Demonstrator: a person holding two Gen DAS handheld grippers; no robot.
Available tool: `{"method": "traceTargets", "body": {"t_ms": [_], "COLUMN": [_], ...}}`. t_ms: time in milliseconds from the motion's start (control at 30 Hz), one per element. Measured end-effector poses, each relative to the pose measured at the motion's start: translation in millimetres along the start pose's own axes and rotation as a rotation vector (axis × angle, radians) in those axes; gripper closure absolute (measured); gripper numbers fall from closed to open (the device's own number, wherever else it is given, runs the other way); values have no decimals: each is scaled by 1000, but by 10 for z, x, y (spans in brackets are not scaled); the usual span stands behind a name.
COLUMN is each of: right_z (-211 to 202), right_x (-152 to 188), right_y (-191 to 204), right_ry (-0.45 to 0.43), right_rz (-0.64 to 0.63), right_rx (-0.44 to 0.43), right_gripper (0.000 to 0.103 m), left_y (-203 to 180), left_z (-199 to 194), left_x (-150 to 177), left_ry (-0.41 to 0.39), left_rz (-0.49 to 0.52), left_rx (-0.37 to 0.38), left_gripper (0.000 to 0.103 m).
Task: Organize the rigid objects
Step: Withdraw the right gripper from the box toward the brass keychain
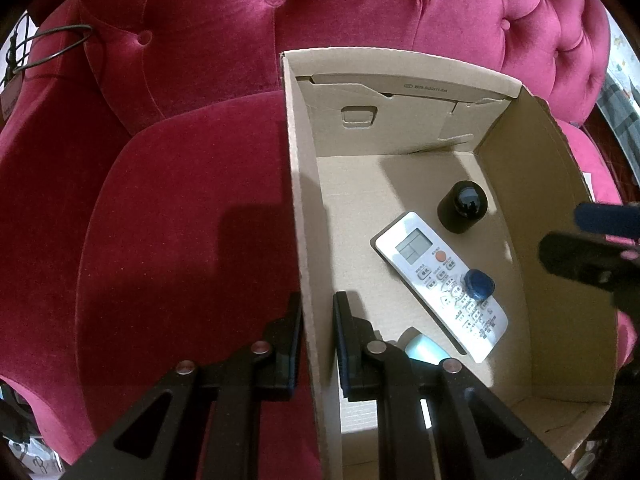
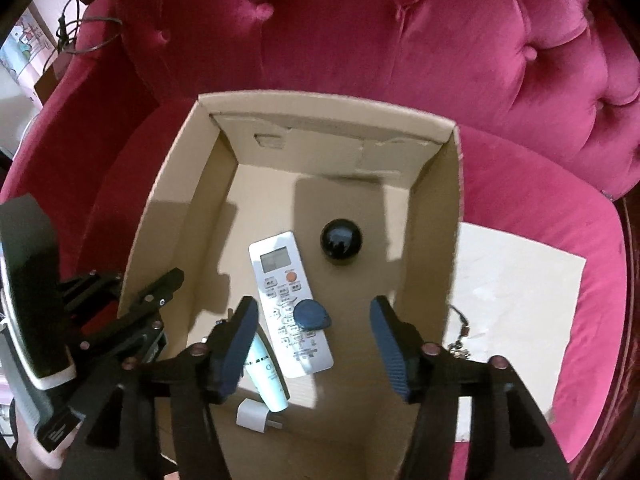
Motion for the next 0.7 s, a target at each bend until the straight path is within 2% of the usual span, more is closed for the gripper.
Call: {"method": "traceTargets", "body": {"t_ms": [367,700], "right_z": [-283,-407], "right_x": [-85,-47], "right_y": [-300,-655], "right_ry": [-60,-100], "right_rz": [18,15], "right_rx": [27,64], "right_gripper": [6,0], "left_y": [-15,-12], "left_z": [6,9], "left_x": [1,3], "left_ry": [0,0], "left_rz": [1,1], "left_rx": [-1,-2], "left_gripper": [87,87]}}
Point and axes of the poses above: each gripper's, at about its wrist camera, not at the fingertips, and z roughly the way its jaws point, y to its left, x to its underside, the point moved 2 cm from there along z, roughly the way its jaws point, and after that the axes turned 11 degrees about z, right-handed, at the moved point
